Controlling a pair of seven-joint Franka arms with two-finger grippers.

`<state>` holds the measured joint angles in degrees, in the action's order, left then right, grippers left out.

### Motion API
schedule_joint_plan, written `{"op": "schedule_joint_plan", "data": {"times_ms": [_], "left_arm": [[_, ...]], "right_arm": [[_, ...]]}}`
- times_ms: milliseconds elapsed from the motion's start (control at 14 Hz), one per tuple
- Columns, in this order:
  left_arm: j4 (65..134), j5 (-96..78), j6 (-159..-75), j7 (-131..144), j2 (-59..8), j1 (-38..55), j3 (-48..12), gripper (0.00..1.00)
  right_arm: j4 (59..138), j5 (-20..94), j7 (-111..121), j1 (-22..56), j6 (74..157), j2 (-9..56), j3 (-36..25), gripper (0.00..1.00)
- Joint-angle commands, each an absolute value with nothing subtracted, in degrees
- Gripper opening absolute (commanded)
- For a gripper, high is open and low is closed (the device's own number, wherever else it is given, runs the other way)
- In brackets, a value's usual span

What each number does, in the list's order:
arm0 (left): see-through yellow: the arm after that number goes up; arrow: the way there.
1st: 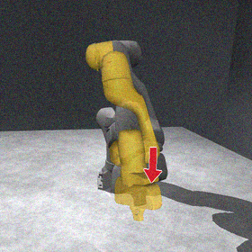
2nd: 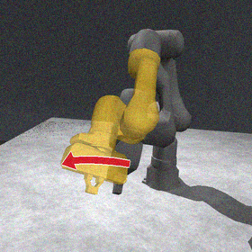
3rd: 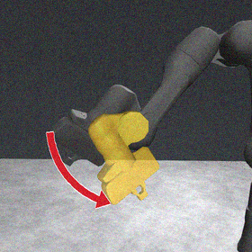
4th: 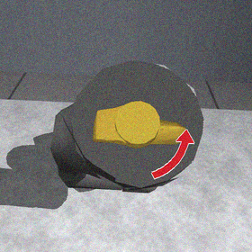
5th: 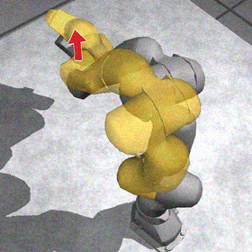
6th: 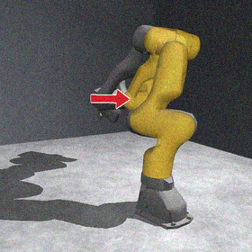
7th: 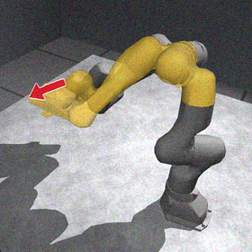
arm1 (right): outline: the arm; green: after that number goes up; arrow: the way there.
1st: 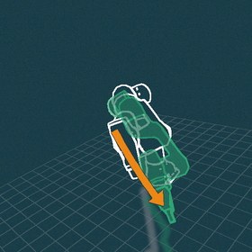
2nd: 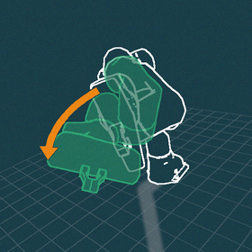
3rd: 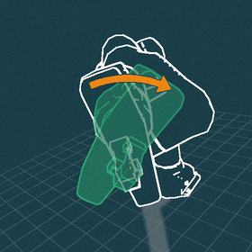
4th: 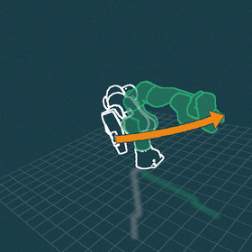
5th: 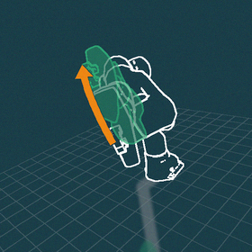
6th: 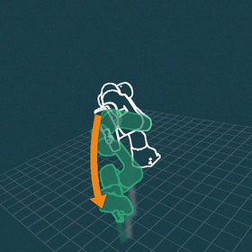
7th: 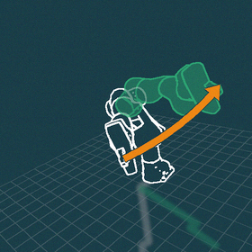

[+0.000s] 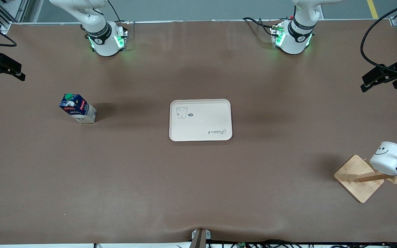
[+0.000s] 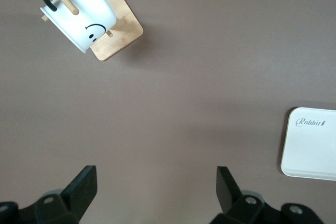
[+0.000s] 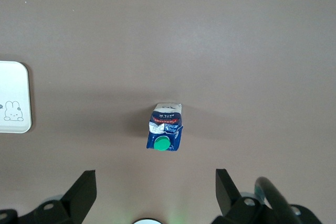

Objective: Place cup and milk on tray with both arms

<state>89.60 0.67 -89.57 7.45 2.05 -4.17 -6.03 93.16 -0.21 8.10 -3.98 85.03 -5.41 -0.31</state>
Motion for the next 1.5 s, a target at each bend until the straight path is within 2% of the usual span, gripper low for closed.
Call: {"op": "schedule_joint_plan", "data": {"times_ms": [0, 429, 1071, 1429], "left_arm": [[88.07, 0.79, -88.68, 7.12, 1.41, -4.48, -6.24, 1.0], [86.57, 0.97, -88.68, 7.73, 0.79, -4.57, -6.24, 1.0], [87.89, 0.88, -89.03, 7.21, 0.97, -5.8, -6.33, 1.0], [94.55, -0.09, -100.6, -4.79, 1.76, -13.25, -6.33, 1.0]], "right_arm": [[92.11, 0.79, 8.44, -5.1, 84.73, -4.75, 0.18, 1.0], [92.11, 0.79, 8.44, -5.1, 84.73, -4.66, 0.26, 1.0], [92.11, 0.79, 8.44, -5.27, 84.81, -4.66, 0.18, 1.0], [92.02, 0.79, 8.44, -5.36, 84.81, -4.66, 0.26, 1.0]]}}
